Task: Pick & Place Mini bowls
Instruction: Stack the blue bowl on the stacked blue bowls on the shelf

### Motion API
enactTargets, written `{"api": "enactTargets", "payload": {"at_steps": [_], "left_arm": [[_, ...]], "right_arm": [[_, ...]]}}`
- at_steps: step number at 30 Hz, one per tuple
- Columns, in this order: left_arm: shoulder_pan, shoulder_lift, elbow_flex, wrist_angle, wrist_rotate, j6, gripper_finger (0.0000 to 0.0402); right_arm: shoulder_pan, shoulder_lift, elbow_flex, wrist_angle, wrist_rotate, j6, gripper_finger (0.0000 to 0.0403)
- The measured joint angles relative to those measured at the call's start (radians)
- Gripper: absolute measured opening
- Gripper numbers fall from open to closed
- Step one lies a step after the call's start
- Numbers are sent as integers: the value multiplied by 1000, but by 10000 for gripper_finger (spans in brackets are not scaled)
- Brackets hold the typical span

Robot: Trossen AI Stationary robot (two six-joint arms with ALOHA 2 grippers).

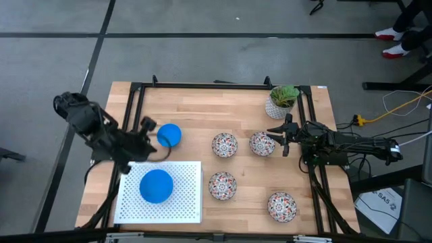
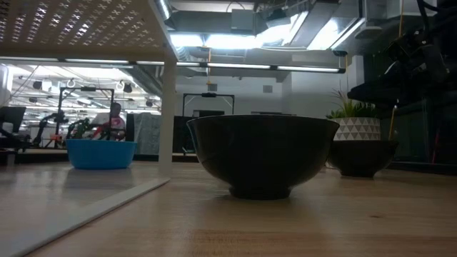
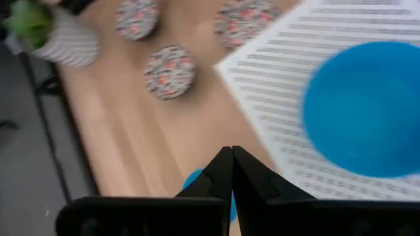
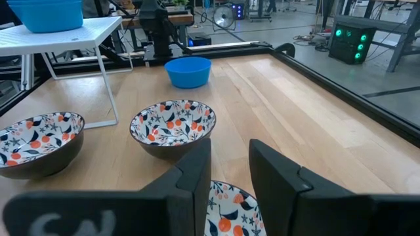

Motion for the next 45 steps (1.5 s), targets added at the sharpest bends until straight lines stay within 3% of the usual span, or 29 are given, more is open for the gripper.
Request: {"api": "enactTargets", "payload": {"at_steps": [5,16,26,36,45], "left_arm": [[105,-21,0,32,-48,2,3],[365,-22,0,124,-50,36,2],[515,-17,-7,240,-41,-119,7],[658,-27,-197,296,-19,-183,17],[819,-27,-359,374,24,-203,81]], "right_arm": [[0,0,0,0,0,0,104],[0,0,0,0,0,0,104],[0,0,0,0,0,0,104],[0,0,0,0,0,0,104],[0,0,0,0,0,0,104]]}}
